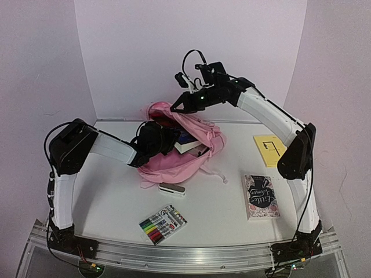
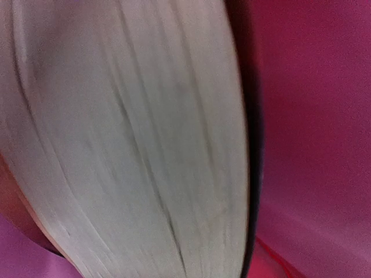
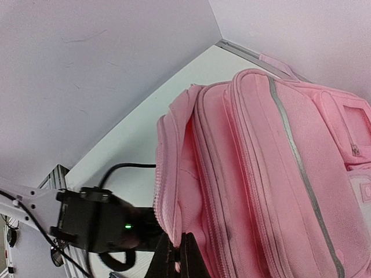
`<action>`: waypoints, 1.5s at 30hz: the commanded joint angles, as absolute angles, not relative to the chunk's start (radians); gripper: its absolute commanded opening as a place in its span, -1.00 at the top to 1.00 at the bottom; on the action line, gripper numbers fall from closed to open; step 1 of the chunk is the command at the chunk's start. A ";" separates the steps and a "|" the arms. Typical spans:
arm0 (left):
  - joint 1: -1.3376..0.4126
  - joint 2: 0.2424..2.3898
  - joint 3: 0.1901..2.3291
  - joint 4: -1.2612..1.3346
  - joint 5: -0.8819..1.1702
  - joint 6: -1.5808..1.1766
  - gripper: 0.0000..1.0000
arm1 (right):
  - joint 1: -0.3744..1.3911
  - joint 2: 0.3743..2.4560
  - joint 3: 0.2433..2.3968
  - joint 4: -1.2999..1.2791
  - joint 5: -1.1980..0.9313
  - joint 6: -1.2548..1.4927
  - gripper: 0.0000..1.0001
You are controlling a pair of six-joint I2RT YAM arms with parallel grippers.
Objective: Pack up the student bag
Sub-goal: Place the book in the student bag.
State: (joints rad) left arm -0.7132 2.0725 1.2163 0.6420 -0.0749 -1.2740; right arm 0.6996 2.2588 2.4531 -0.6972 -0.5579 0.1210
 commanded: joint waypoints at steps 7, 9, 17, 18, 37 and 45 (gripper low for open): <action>-0.702 2.034 1.367 0.573 -0.151 -1.417 0.11 | 0.683 2.095 2.404 -0.555 -0.664 0.102 1.00; -0.703 1.994 1.364 0.448 -0.145 -1.415 -0.20 | 0.681 2.098 2.407 -0.555 -0.668 0.102 1.00; -0.704 1.894 1.381 0.100 -0.141 -1.480 -0.40 | 0.671 2.116 2.429 -0.555 -0.671 0.111 1.00; -0.706 1.890 1.378 0.082 -0.135 -1.486 -0.44 | 0.670 2.118 2.431 -0.555 -0.671 0.111 1.00; -0.736 1.991 1.430 0.145 -0.070 -1.490 0.51 | 0.667 2.129 2.423 -0.546 -0.717 0.135 1.00; -0.736 1.924 1.377 0.087 -0.078 -1.468 0.22 | 0.667 2.120 2.404 -0.547 -0.718 0.129 1.00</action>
